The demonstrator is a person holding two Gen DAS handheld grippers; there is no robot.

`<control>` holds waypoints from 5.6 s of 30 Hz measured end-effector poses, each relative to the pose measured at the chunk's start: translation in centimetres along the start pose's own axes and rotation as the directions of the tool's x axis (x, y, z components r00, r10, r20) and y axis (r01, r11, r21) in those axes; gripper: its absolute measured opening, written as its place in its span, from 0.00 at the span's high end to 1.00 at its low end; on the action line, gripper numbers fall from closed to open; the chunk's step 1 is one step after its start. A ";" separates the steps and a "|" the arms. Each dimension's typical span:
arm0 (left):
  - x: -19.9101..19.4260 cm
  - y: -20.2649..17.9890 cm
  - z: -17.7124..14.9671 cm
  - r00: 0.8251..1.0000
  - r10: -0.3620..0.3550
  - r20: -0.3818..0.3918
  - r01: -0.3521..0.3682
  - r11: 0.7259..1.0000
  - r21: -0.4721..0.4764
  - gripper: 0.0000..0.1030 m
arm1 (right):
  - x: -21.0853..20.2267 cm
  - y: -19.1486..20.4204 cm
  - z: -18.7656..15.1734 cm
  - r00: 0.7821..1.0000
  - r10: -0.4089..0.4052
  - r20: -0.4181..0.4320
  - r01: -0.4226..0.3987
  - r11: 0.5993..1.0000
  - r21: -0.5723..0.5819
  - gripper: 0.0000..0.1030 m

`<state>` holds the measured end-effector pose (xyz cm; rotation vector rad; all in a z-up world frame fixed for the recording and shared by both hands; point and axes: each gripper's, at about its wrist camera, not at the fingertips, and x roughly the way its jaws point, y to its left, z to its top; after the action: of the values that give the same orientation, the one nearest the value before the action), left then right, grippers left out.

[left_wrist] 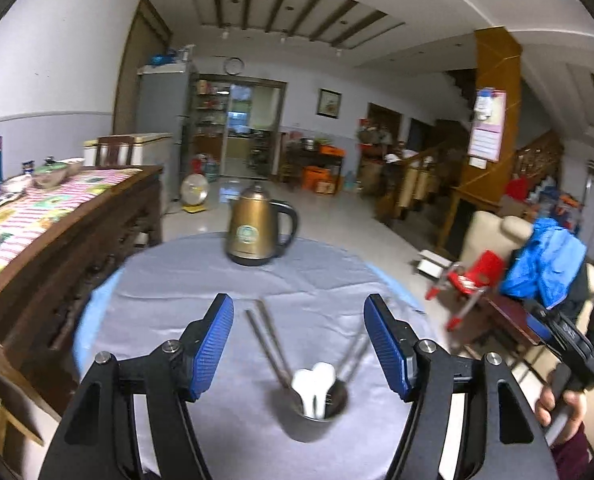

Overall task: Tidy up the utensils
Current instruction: 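Move both open tools down to the dark chopsticks lying on the cloth, then close the right tool on a dark chopstick lying on the cloth, then close the left tool on the other dark chopstick beside the right tool, then lift both held chopsticks upright off the cloth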

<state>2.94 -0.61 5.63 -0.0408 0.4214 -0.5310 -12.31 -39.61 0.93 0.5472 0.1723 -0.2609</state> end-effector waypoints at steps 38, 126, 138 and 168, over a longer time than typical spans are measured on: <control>19.7 11.8 -5.3 0.868 0.157 -0.470 -0.251 0.958 -0.143 0.33 | 32.8 4.8 -8.9 0.705 0.185 -0.684 -0.252 0.968 0.002 0.44; 40.8 10.8 -6.8 0.746 -0.071 -0.662 -0.087 0.975 -0.204 0.63 | 45.8 10.6 -15.2 0.548 -0.318 -0.774 -0.159 0.868 -0.470 0.75; 42.9 9.4 -6.8 0.763 -0.031 -0.645 -0.109 0.979 -0.175 0.95 | 44.1 9.7 -14.2 0.610 -0.229 -0.758 -0.197 0.883 -0.425 0.89; 14.8 6.9 2.7 0.963 0.268 -0.033 -0.269 0.963 -0.022 0.95 | 17.5 11.4 -1.4 0.973 0.074 -0.217 -0.146 0.930 -0.337 0.94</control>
<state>18.86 -2.25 1.52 -0.0002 0.4545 -0.2582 7.53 -32.97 1.35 0.2241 0.3761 -0.0599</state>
